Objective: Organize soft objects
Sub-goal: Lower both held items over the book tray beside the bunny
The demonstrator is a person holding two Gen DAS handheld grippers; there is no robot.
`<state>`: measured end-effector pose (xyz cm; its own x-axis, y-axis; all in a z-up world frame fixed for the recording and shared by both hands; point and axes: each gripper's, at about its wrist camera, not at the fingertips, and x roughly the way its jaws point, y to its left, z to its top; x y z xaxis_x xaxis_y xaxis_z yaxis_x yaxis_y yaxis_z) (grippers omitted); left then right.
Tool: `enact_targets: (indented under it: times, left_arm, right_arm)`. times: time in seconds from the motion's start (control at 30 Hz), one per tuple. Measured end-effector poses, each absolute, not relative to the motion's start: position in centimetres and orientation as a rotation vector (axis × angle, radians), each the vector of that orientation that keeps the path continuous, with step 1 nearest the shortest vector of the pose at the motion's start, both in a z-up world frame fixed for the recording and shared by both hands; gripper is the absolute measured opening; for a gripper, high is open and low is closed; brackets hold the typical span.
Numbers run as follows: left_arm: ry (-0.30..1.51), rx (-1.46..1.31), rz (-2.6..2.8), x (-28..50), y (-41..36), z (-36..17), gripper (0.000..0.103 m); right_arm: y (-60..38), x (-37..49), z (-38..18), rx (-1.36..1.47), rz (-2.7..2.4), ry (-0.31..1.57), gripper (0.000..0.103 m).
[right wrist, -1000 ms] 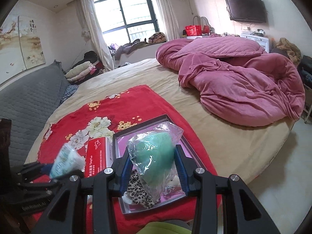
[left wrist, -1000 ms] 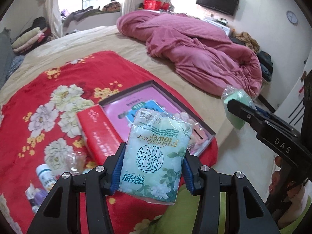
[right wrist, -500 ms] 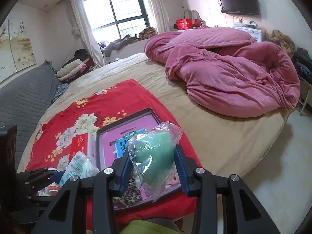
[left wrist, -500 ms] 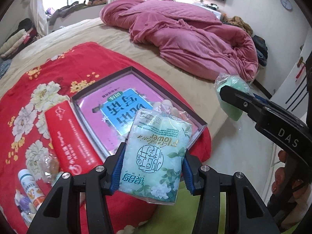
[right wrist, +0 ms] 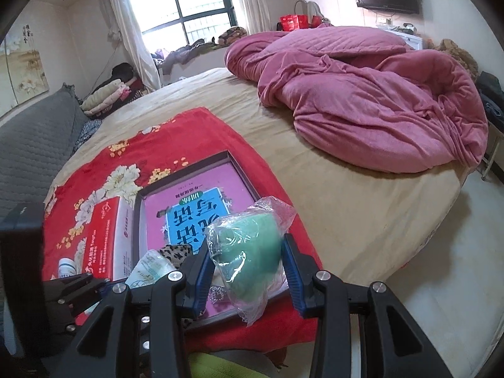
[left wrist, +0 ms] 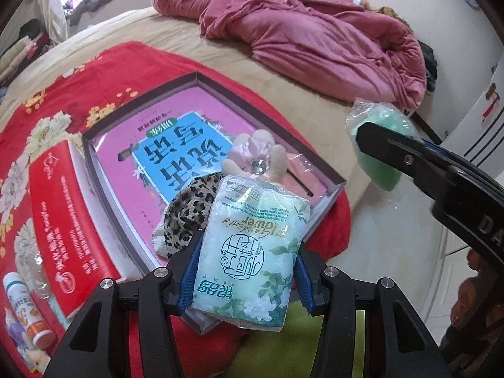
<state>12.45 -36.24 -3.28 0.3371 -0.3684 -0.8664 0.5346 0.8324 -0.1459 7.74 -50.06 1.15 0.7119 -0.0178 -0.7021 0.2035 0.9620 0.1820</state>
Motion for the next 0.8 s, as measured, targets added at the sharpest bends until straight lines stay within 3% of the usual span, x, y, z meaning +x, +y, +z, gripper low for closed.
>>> enact_targets:
  times: [0.8]
  left_arm:
    - [1.111, 0.168, -0.507, 17.7, -35.9, -6.6, 0.053]
  right_arm:
    - [-50.1, 11.0, -3.6, 0.234, -0.137, 0.872, 0.042]
